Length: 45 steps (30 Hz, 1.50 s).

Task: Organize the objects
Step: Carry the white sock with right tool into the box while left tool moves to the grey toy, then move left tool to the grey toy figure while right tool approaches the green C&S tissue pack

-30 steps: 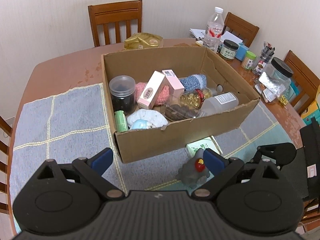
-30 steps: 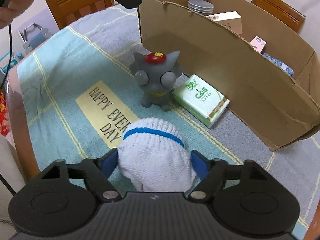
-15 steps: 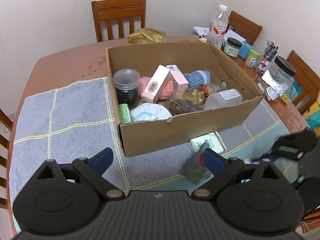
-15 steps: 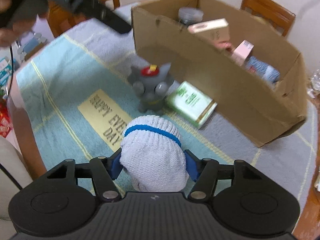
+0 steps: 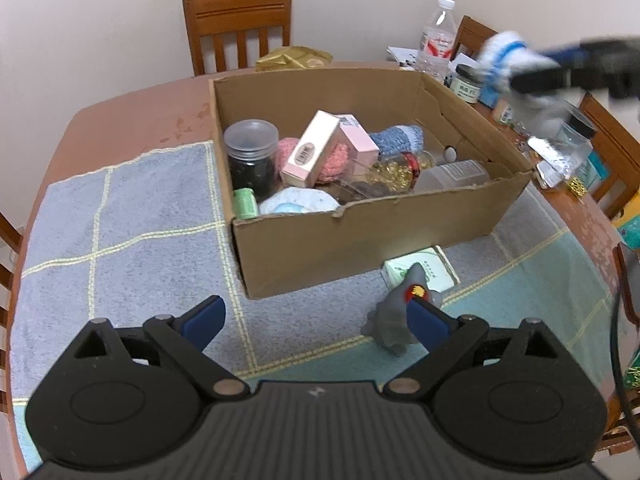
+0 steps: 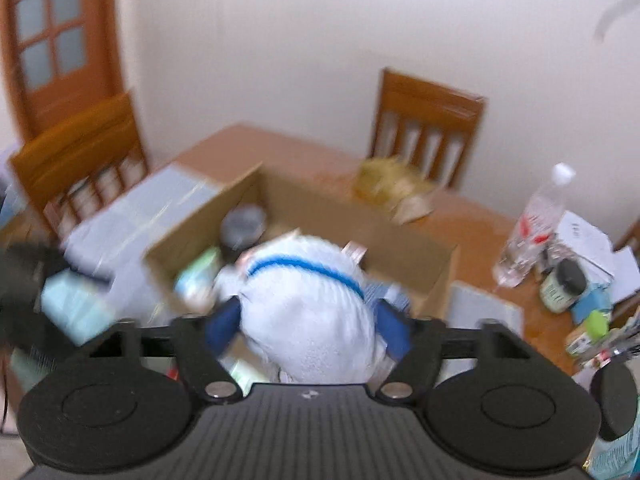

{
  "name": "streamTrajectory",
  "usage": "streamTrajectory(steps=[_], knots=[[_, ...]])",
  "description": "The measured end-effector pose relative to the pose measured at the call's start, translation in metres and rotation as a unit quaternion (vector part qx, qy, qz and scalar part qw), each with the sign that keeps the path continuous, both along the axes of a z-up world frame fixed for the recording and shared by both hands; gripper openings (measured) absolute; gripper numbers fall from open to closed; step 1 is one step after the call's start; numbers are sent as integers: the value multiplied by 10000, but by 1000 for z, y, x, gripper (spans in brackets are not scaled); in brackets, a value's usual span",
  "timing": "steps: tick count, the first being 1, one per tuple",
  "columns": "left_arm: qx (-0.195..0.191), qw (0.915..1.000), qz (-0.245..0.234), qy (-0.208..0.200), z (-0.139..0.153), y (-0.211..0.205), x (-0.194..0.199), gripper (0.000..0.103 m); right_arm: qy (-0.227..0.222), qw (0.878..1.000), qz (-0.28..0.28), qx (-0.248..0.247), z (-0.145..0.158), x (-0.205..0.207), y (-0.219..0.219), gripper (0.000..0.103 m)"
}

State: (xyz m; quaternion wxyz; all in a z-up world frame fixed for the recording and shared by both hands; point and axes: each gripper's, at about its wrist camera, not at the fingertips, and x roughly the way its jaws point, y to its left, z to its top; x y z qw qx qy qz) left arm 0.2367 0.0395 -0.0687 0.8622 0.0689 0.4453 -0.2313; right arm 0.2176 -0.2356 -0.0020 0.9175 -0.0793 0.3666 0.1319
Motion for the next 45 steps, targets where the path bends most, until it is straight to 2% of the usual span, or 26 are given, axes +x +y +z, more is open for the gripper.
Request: streamTrajectory(steps=[1, 3, 6, 12, 21, 23, 25, 27, 31, 37, 45], knots=[[5, 10000, 0, 10, 0, -1, 1, 99, -122, 9999, -105, 26, 5, 4, -2, 103], [55, 10000, -27, -6, 0, -4, 2, 99, -304, 9994, -140, 66, 11, 5, -6, 103], [147, 9998, -119, -62, -1, -10, 2, 99, -268, 9995, -172, -21, 9, 4, -10, 103], [168, 9994, -309, -29, -6, -22, 6, 99, 61, 9996, -198, -207, -18, -10, -12, 103], [-222, 9982, -563, 23, -29, -44, 11, 99, 550, 9966, -482, -384, -68, -39, -12, 103], [-218, 9987, -466, 62, -35, -47, 13, 99, 684, 9943, -715, -399, -83, -46, -13, 103], [-220, 9991, -333, 120, -41, -44, 14, 100, 885, 9917, -919, -181, -96, -52, -17, 103], [-390, 9987, -262, 195, -43, -38, 16, 100, 994, 9889, -1100, 26, -102, -57, -20, 103], [-530, 9982, 23, 289, -42, -23, 19, 101, 1112, 9836, -1369, 371, -109, -62, -27, 103], [-727, 9949, 656, 261, -37, 6, 26, 102, 1150, 9808, -1477, 542, -111, -64, -30, 103], [-422, 9904, 1284, 281, -45, 38, 32, 101, 1242, 9811, -1382, 549, -116, -61, -26, 103]])
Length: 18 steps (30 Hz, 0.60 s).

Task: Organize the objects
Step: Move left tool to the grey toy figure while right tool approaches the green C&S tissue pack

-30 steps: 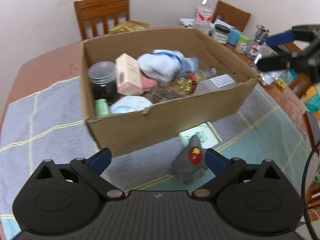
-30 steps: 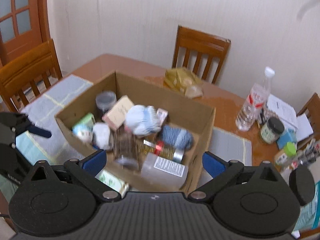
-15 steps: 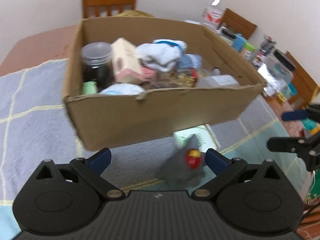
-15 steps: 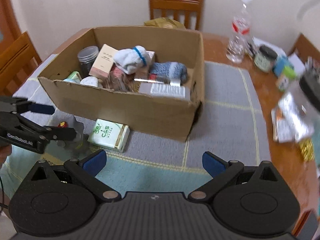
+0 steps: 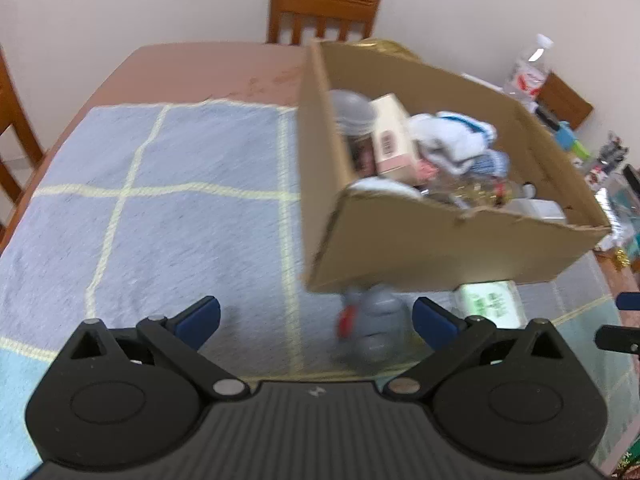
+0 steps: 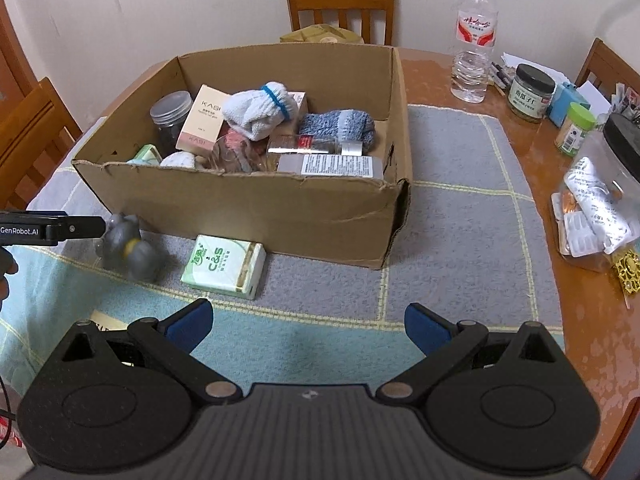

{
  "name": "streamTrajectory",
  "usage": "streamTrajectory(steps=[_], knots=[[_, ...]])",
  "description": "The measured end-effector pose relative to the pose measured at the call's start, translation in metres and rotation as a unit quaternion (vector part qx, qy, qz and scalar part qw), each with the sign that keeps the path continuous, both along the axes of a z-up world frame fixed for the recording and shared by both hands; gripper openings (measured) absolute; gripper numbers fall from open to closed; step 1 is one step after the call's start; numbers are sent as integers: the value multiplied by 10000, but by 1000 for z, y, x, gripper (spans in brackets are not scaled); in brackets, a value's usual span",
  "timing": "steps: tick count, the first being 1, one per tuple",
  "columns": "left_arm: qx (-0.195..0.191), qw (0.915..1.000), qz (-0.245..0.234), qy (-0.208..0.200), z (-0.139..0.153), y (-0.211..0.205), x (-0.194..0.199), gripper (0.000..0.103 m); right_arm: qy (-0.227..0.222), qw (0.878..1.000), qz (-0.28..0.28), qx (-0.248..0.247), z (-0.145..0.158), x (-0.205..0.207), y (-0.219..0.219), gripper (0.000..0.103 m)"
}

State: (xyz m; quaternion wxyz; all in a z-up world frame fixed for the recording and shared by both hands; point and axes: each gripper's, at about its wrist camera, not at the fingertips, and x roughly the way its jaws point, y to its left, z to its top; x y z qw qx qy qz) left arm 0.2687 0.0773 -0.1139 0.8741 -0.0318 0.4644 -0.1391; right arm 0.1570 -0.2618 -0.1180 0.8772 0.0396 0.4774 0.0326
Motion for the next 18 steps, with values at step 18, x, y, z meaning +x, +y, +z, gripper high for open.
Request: streamTrajectory(steps=[18], knots=[[184, 9994, 270, -82, 9, 27, -20, 101, 55, 9999, 110, -42, -47, 43, 62, 103]])
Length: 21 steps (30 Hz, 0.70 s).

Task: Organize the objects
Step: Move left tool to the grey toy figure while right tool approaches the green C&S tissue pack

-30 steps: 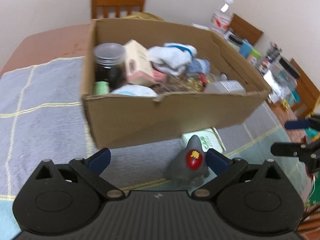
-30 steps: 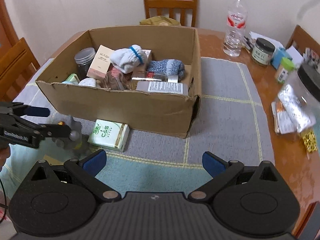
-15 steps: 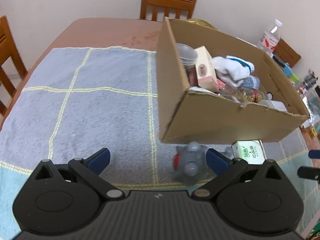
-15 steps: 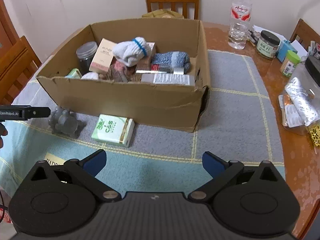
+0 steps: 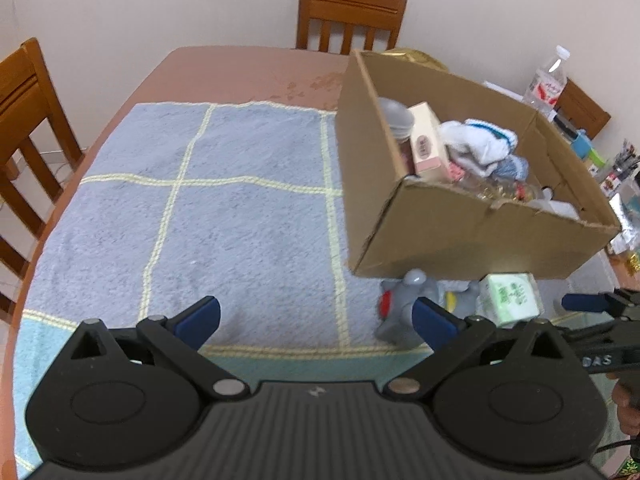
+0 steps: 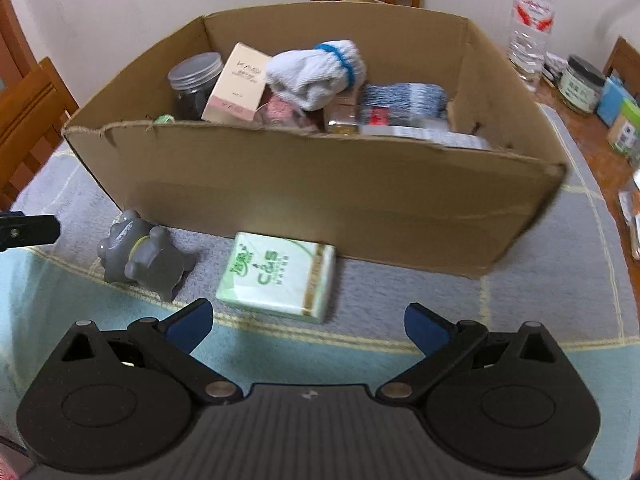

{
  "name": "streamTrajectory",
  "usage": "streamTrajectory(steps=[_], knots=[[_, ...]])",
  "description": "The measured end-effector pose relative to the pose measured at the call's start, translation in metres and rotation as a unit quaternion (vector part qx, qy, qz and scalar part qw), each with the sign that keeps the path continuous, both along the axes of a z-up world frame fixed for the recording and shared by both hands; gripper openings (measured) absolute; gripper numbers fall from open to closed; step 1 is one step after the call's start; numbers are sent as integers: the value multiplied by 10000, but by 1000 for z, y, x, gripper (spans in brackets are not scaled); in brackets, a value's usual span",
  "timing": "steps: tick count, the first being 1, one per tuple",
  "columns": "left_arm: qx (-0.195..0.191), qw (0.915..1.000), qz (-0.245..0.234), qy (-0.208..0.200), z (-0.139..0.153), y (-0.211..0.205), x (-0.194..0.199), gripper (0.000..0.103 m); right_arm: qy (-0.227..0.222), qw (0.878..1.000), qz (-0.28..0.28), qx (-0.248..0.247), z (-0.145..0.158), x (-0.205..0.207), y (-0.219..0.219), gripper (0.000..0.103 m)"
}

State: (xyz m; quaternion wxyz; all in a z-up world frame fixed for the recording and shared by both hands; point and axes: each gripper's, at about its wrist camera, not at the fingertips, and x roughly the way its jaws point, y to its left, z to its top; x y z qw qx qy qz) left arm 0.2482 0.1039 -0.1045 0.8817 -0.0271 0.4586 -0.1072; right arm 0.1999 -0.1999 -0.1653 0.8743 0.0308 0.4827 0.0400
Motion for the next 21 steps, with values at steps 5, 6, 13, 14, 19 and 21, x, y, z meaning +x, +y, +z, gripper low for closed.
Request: streamTrajectory(steps=[5, 6, 13, 14, 19, 21], knots=[[-24, 9999, 56, 87, -5, 8, -3, 101, -109, 9995, -54, -282, -11, 12, 20, 103], [-15, 10000, 46, 86, -5, 8, -4, 101, -131, 9992, -111, -349, -13, 13, 23, 103], [-53, 9999, -131, 86, -4, 4, -5, 101, -99, 9969, -511, -598, -22, 21, 16, 103], [-56, 9998, -177, 86, -4, 2, -4, 101, -88, 9967, -556, -581, -22, 19, 11, 103], [-125, 9990, -409, 96, -5, -13, -3, 101, -54, 9964, -688, -484, -25, 10, -20, 103], [-163, 9985, -517, 101, -6, -22, -2, 101, -50, 9970, -605, -478, -26, 6, -30, 103]])
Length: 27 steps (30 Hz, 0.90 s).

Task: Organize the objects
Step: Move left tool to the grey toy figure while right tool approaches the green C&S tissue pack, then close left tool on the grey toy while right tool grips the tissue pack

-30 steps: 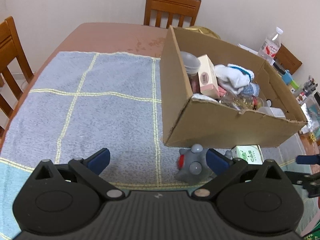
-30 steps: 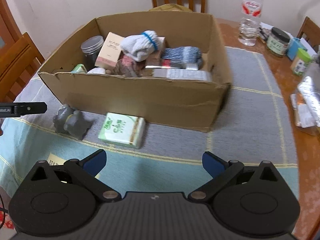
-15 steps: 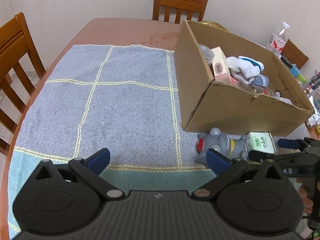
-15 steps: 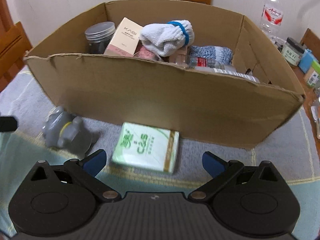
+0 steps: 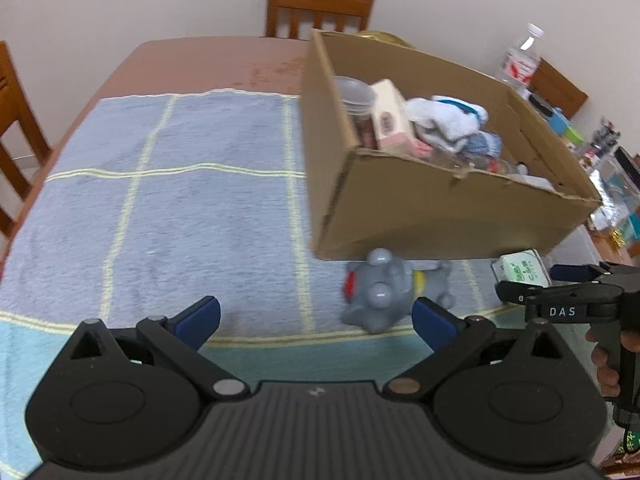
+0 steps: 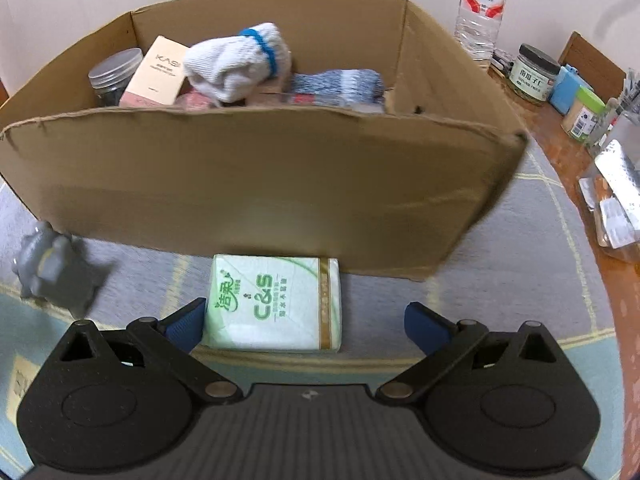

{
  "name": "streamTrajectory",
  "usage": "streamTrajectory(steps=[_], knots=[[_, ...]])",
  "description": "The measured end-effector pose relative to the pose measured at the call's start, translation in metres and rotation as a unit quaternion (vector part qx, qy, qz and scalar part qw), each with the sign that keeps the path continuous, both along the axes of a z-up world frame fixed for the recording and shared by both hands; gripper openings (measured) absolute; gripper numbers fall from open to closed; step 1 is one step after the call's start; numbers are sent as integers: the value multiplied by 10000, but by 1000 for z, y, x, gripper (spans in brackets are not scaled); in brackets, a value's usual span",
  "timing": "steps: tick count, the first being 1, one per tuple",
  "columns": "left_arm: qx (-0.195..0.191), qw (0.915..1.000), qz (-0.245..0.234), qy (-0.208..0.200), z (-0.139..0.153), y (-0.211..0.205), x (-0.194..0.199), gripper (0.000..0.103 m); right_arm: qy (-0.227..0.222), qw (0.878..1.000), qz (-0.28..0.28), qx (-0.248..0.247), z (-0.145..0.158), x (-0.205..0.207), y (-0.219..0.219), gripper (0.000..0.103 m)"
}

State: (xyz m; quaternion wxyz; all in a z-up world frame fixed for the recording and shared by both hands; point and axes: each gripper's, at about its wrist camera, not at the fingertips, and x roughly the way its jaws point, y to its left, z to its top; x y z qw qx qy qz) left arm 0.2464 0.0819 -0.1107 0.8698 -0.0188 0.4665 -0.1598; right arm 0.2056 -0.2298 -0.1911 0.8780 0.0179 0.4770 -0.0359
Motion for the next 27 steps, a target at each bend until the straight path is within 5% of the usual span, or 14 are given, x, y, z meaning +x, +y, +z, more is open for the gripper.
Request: streamTrajectory(steps=[13, 20, 22, 27], knots=[[281, 9972, -649, -250, -22, -63, 3, 100, 141, 9993, 332, 23, -2, 0, -10, 103], [359, 9971, -614, -262, -35, -70, 7, 86, 45, 9989, 472, 18, -4, -4, -13, 103], [435, 9969, -586, -310, -34, -72, 6, 75, -9, 9988, 491, 9, -4, -6, -13, 103], [407, 9974, -530, -264, -31, -69, 8, 73, 3, 9989, 470, 10, -4, -5, -11, 103]])
